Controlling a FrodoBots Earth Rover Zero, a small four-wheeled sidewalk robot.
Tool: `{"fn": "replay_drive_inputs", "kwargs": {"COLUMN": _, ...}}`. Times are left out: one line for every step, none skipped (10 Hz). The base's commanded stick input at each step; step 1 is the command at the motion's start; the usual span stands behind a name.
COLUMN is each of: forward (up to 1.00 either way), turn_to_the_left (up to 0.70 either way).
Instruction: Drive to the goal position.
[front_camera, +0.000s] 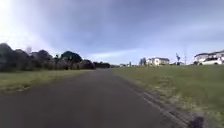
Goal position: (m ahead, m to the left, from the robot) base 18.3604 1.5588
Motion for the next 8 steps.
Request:
{"fn": "replay_drive_inputs", "kwargs": {"forward": 1.0, "turn_to_the_left": 0.0}}
{"fn": "replay_drive_inputs", "kwargs": {"forward": 1.0, "turn_to_the_left": 0.0}}
{"fn": "replay_drive_inputs", "kwargs": {"forward": 1.0, "turn_to_the_left": 0.0}}
{"fn": "replay_drive_inputs", "kwargs": {"forward": 1.0, "turn_to_the_left": 0.0}}
{"fn": "replay_drive_inputs", "kwargs": {"forward": 1.0, "turn_to_the_left": 0.0}}
{"fn": "replay_drive_inputs", "kwargs": {"forward": 1.0, "turn_to_the_left": 0.0}}
{"fn": "replay_drive_inputs", "kwargs": {"forward": 1.0, "turn_to_the_left": 0.0}}
{"fn": "replay_drive_inputs", "kwargs": {"forward": 1.0, "turn_to_the_left": 0.0}}
